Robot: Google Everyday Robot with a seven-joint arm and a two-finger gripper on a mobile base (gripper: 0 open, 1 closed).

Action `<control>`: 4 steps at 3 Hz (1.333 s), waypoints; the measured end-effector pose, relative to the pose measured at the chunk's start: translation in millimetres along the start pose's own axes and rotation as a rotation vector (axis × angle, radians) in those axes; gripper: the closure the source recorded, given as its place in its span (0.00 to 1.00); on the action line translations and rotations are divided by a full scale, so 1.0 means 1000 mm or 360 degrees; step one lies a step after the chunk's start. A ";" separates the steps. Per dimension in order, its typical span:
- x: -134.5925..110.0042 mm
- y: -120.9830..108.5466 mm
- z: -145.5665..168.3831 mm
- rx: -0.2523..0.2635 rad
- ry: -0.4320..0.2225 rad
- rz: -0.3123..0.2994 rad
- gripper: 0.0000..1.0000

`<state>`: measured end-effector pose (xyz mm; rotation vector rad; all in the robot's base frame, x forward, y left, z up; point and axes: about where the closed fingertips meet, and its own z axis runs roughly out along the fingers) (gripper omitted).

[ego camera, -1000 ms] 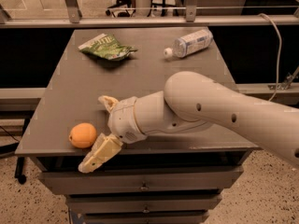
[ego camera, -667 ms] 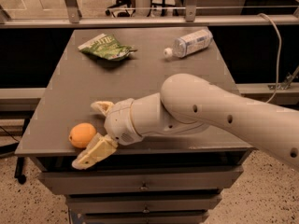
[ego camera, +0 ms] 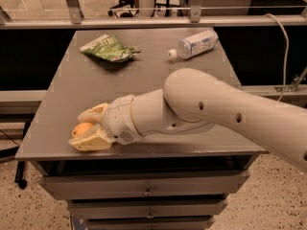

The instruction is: Pick orange

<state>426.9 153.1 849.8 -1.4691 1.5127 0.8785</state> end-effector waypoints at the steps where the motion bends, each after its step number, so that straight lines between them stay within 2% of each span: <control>1: -0.001 -0.007 -0.007 0.0023 -0.0017 0.0014 0.86; 2: -0.006 -0.026 -0.023 0.0059 -0.0039 -0.0014 1.00; 3: -0.022 -0.057 -0.054 0.0119 -0.0126 -0.0084 1.00; 4: -0.030 -0.059 -0.055 0.0127 -0.0138 -0.0103 1.00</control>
Offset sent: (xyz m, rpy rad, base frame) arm 0.0514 -0.0453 0.0311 0.0483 -0.0558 -0.0552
